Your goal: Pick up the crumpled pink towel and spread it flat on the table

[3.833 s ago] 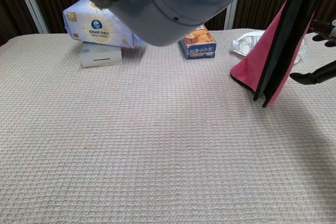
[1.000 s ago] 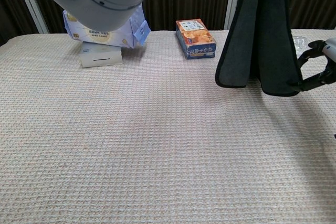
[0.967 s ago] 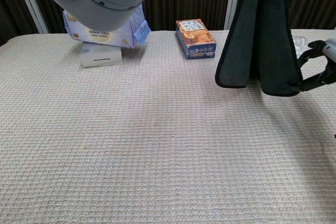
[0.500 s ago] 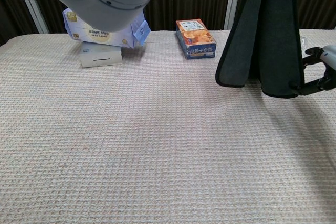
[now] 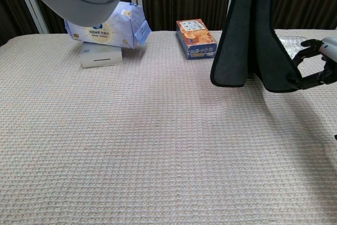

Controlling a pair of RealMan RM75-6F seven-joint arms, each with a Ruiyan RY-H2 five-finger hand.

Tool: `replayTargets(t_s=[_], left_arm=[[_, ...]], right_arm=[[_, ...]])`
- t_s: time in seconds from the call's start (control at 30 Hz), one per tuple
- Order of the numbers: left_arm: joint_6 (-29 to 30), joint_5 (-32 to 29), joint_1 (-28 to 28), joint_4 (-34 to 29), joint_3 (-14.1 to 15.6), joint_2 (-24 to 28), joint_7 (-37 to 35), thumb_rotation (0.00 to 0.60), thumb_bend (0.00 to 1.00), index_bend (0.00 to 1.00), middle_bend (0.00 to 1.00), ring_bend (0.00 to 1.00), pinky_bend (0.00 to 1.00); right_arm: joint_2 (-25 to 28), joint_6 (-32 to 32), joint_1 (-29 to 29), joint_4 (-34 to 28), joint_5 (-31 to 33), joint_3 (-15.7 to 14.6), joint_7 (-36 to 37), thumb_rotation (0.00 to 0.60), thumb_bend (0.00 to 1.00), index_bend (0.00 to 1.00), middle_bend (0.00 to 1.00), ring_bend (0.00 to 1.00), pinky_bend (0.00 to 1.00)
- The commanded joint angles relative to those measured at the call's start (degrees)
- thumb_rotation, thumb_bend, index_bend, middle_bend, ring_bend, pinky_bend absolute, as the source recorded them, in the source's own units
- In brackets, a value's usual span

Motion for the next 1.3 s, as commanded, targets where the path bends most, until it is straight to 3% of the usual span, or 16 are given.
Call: replayTargets(t_s=[0.03,0.33,0.7,1.3], left_arm=[[-0.21,0.69,2.01,-2.71,0.93,2.14,-1.43,0.6,0.48,0.54,0.29,0.0,0.03],[0.2,3.7,7.74,-7.64,4.58,6.66,-5.62,0.6,0.48,0.54,0.3,0.0,0.03],[1.27,7.24,14.48,-9.44,6.93,11.61,-12.59,0.6,0.48,0.54,0.3,0.01,0.03],[3.1,10.42,22.31,-11.98,8.74,16.88,-18.64,0.6,0.48,0.54,0.3,0.01,0.03]], right_arm=[[0.53,-0.04,0.18,-0.42,-0.39,0.64,0.34,0.6,0.56,0.59,0.03,0.0,0.0],[1.74,-0.34,2.35,-1.88,-0.48,2.88,-2.2,0.6,0.56,0.59,0.03,0.0,0.0],[1.82,1.08,5.66,-3.69,-0.3,5.52,-6.43,0.6,0.56,0.59,0.03,0.0,0.0],[-0.04,0.54,12.72,-0.12,1.72,10.0,-10.89,0.6,0.56,0.59,0.03,0.0,0.0]])
